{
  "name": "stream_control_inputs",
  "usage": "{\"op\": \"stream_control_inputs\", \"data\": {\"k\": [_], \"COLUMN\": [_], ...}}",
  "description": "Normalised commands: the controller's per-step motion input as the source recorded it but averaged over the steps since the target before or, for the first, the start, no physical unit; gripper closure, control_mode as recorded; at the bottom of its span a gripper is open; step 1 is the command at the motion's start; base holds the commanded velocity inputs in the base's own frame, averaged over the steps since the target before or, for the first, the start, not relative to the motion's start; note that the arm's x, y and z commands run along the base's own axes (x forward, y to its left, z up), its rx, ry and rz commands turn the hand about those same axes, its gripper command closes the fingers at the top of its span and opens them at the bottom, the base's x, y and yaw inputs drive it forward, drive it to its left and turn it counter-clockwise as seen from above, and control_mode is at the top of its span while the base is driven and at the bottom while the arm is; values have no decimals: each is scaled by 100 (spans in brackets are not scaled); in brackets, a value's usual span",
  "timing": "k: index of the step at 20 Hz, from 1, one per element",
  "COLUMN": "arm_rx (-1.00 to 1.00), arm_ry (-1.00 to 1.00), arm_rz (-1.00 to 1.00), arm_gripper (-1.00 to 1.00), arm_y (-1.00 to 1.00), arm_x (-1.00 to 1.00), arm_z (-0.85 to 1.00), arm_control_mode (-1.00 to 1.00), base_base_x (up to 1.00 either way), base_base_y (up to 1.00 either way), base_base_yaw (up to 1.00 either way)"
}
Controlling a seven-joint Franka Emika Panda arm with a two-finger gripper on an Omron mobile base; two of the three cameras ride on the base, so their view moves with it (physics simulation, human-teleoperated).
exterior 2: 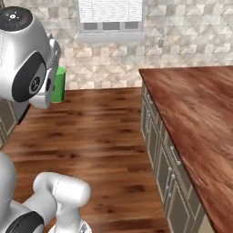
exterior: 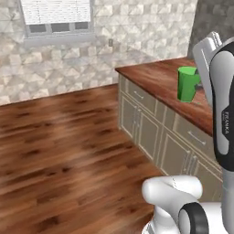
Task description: There is a tray on the dining counter. Grab the cup, mug, and pitcher and place them on the tray. The pitcher may be placed next to the tray if it cannot fit the tray.
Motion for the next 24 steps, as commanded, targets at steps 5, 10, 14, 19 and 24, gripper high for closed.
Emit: {"op": "stream_control_inputs", "data": {"k": [5, 10, 14, 19, 24], "arm_rx": [0, 0, 0, 0, 0], "arm_ry": [0, 0, 0, 0, 0], "arm_rz": [0, 0, 0, 0, 0], "arm_gripper": [100, 100, 100, 100, 100], "arm_y": [0, 0, 0, 0, 0], "arm_x": [0, 0, 0, 0, 0], "arm_z": [0, 0, 0, 0, 0], "arm_control_mode": [100, 100, 100, 100, 100], "base_base_x": [-3, 0, -8, -7, 0], "base_base_y": [0, 0, 0, -5, -43], "base_base_yaw": [-85, -83, -84, -82, -70]}}
